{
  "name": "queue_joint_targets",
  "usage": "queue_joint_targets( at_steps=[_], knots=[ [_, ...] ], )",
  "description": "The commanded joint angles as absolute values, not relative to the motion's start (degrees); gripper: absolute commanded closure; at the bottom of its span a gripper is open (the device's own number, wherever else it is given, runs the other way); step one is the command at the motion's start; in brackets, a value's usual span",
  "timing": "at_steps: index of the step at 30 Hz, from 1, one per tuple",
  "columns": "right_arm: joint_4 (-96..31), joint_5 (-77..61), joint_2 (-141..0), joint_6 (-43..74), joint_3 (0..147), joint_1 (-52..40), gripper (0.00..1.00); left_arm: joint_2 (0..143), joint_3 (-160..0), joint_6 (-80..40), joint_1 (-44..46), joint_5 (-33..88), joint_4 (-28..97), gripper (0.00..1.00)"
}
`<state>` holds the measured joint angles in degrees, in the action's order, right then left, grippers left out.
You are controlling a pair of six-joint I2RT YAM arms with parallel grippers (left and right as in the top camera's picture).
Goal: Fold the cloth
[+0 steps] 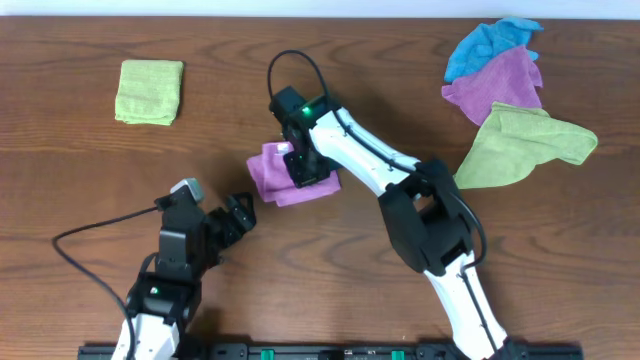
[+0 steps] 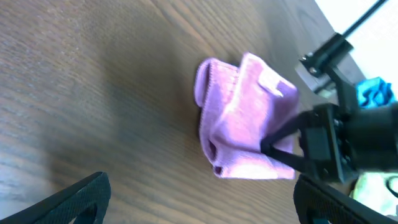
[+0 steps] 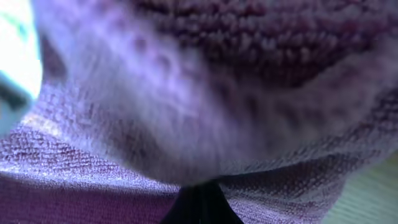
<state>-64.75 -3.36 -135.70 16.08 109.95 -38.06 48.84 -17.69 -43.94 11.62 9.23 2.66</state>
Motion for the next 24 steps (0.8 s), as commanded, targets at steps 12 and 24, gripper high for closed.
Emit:
queue_joint_targets(
  at_steps=[12,24],
  knots=[
    [-66.2,-3.7,-118.5,14.7,109.1,-34.7,0.98,64.0,-17.9,-46.6,11.2,23.0,-15.6,0.05],
    [-64.1,-17.6,-113.6,11.7,106.9,-22.6,0.98,75.9,-17.9,-48.1,11.2,29.7,-24.2,0.05]
  ],
)
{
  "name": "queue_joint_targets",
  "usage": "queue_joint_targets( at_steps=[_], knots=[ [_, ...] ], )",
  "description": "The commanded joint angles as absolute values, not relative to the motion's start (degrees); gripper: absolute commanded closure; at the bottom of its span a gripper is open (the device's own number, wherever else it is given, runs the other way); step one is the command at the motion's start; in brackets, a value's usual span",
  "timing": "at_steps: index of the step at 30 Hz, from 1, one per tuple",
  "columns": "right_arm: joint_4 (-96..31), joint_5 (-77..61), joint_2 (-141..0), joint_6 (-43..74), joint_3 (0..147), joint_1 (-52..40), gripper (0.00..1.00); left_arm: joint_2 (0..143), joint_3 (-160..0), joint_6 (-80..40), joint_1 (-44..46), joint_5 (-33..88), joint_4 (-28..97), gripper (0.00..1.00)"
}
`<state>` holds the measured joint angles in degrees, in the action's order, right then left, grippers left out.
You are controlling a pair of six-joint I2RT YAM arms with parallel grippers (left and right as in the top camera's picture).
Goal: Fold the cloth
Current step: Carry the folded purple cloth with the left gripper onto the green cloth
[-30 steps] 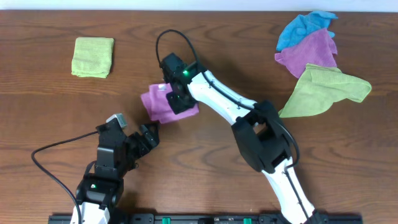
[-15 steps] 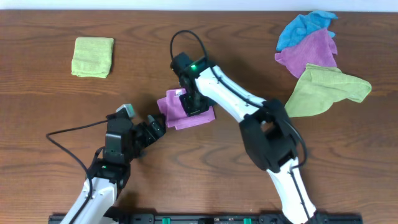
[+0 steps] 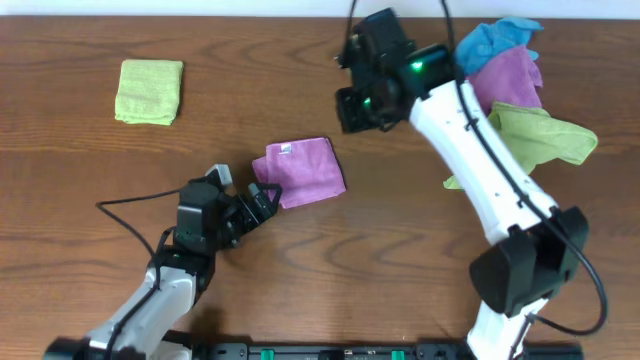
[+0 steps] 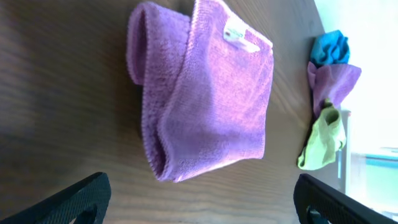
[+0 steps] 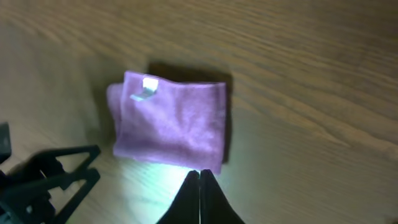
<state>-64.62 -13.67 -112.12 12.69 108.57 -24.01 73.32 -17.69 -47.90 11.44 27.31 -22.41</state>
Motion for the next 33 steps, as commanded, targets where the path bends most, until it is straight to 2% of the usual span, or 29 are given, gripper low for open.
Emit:
queue_joint_targets(
  at_steps=[1,5,15,29,31,33],
  knots=[
    [-63.4,-17.6,-113.6,11.7,106.1,-22.2,0.99,76.8,-17.9,-48.1,11.2,29.7,-25.3,0.05],
    [-58.4,-17.6,-113.6,11.7,101.1,-21.7,0.99,82.9,-18.0,-49.9,11.2,30.3,-31.6,0.05],
    [-43.2,-17.4,-114.8,13.8,88.1,-21.6,0.99,92.5,-18.7,-51.0,11.2,32.4,-37.8,0.05],
    [-35.0,-21.5,-126.4,18.9,87.6,-24.9,0.99,103.2,-24.6,-51.8,11.3,37.2,-38.0,0.04],
    [-34.0,-21.5,-126.4,18.9,87.6,-25.9,0.98,104.6,-24.6,-51.9,11.3,38.4,-38.0,0.00],
    [-33.7,-21.5,-126.4,19.3,87.7,-26.3,0.98,105.3,-24.6,-51.9,11.3,39.5,-38.0,0.10]
  ],
)
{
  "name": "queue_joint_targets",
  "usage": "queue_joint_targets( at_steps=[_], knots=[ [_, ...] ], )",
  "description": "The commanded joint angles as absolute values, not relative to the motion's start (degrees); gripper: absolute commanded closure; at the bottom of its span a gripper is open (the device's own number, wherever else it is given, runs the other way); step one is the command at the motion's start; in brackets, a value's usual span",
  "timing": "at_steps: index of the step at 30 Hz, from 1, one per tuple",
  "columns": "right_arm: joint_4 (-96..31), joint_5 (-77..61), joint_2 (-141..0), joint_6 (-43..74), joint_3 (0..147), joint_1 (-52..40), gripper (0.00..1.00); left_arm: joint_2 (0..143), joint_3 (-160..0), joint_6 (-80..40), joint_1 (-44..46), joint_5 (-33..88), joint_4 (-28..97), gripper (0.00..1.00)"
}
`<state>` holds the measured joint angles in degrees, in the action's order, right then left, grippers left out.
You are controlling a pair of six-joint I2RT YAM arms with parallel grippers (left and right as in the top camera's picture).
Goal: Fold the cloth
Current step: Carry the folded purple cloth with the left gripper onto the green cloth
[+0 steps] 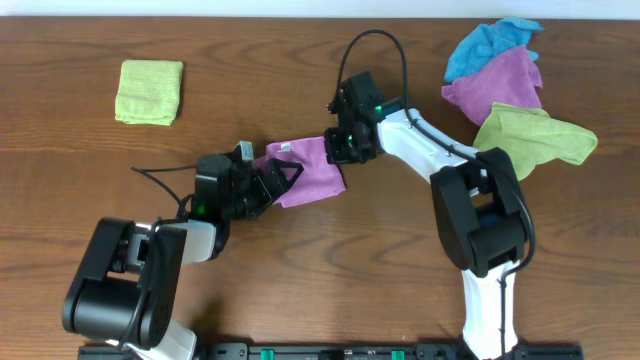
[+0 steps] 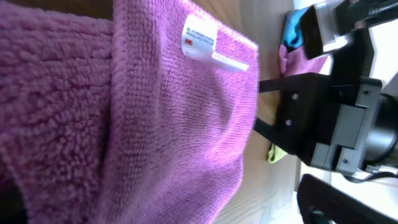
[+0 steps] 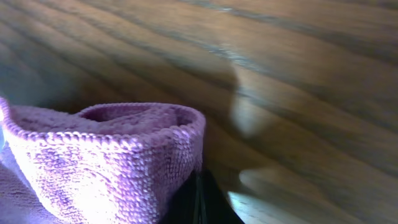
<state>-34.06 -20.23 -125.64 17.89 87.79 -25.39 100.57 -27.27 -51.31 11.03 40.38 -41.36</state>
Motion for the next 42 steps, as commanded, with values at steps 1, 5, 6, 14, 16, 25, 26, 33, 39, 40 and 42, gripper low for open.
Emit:
queue_joint_targets(
  at_steps=[1,5,6,14,16,25,26,33,39,40,42],
  knots=[
    [-33.6,-21.8,-126.4,19.3,87.7,-26.3,0.98,105.4,-24.6,-51.9,11.3,40.1,-38.0,0.13],
    [-33.2,-24.3,-126.4,19.3,87.7,-26.4,0.98,105.8,-24.6,-51.9,11.3,41.5,-37.3,0.31],
    [-33.2,-24.5,-126.4,19.3,87.7,-26.4,0.98,105.8,-24.6,-51.9,11.3,41.6,-37.4,0.37],
    [-44.4,-23.0,-125.4,16.1,94.0,-24.3,0.98,105.5,-26.0,-52.8,9.1,45.2,-40.0,0.94],
    [-48.3,-20.3,-124.2,14.9,96.8,-23.5,0.98,104.4,-28.9,-52.8,7.5,48.3,-40.6,0.95],
    [-53.8,-16.7,-115.3,11.6,101.6,-21.5,0.98,94.7,-47.5,-54.3,-4.5,49.7,-40.3,0.94],
    [-53.8,-16.7,-114.6,11.5,101.6,-21.5,0.98,94.4,-48.8,-54.4,-6.4,49.1,-40.3,0.94],
    [-53.5,-16.6,-113.3,11.5,101.6,-21.4,0.98,94.4,-50.8,-54.1,-20.3,40.2,-39.7,0.94],
    [-53.2,-16.5,-113.3,11.0,101.6,-21.5,0.98,95.6,-50.8,-51.5,-25.1,37.6,-37.0,0.94],
    [-53.2,-16.5,-113.3,11.1,101.6,-21.5,0.98,96.2,-50.8,-51.4,-25.1,36.3,-36.7,0.94],
    [-53.2,-16.5,-113.3,11.0,101.6,-21.6,0.98,97.4,-50.8,-51.2,-25.0,34.7,-37.0,0.94]
  ],
)
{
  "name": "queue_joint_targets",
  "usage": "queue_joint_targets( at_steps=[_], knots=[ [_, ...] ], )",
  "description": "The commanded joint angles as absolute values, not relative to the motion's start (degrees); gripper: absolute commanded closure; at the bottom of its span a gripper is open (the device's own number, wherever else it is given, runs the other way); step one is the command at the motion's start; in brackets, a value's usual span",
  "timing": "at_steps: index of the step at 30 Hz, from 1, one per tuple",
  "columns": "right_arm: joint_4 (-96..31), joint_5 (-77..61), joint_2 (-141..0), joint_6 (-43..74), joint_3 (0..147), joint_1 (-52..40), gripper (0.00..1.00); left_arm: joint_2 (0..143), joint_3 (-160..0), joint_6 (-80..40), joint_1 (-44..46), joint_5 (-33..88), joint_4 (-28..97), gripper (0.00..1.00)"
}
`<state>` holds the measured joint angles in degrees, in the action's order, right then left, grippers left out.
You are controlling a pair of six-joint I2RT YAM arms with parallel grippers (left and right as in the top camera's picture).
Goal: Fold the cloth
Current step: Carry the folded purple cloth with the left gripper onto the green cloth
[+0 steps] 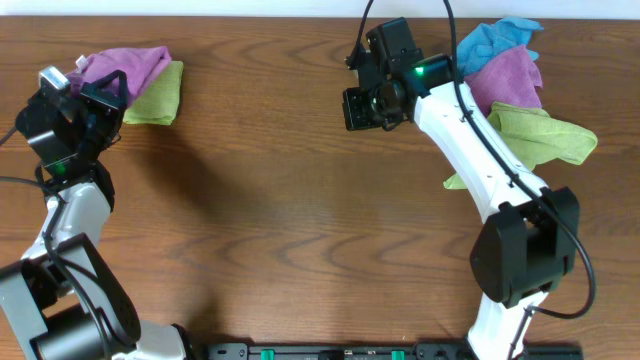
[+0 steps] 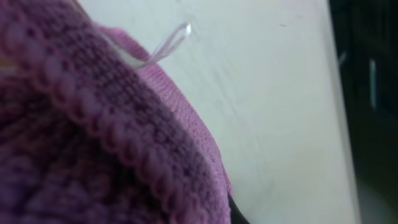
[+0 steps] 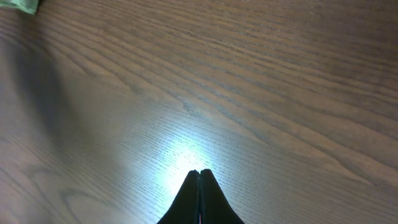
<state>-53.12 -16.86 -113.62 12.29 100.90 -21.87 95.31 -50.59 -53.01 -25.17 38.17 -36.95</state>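
Note:
The folded purple cloth [image 1: 128, 62] hangs bunched at the table's far left corner, over the folded green cloth [image 1: 160, 98]. My left gripper [image 1: 100, 95] is shut on it. In the left wrist view the purple cloth [image 2: 93, 143] fills most of the frame and hides the fingers. My right gripper [image 1: 362, 108] is shut and holds nothing, raised over bare wood at the back middle. In the right wrist view its gripper [image 3: 199, 173] shows both tips pressed together above the table.
A pile of loose cloths lies at the back right: a blue cloth [image 1: 490, 40], a purple one [image 1: 505, 82] and a green one [image 1: 525, 140]. The wooden table [image 1: 300, 230] is otherwise bare in the middle and front.
The purple cloth was mid-table with both grippers at its edges. Now my left gripper holds it at the far left over the green folded cloth, and my right gripper is raised at the back.
My right gripper first pressed on the purple cloth mid-table while the left stood open nearby. Then the right was raised away and the folded cloth lay flat. Both grippers then met its edges. Now the left holds it over the green cloth.

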Motion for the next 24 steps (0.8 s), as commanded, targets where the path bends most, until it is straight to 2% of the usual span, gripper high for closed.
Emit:
queue_joint_targets(
  at_steps=[1,17,24],
  knots=[
    [-53.2,-16.5,-113.3,11.0,101.6,-21.7,0.98,98.5,-50.8,-50.1,-24.8,33.9,-37.8,0.94],
    [-54.3,-16.5,-113.3,11.1,101.6,-24.2,0.98,116.2,-67.9,-34.9,-24.4,40.7,-37.2,0.94],
    [-53.8,-16.5,-113.3,11.1,101.6,-24.9,0.98,121.1,-72.9,-32.6,-21.7,38.1,-35.8,0.94]
  ],
)
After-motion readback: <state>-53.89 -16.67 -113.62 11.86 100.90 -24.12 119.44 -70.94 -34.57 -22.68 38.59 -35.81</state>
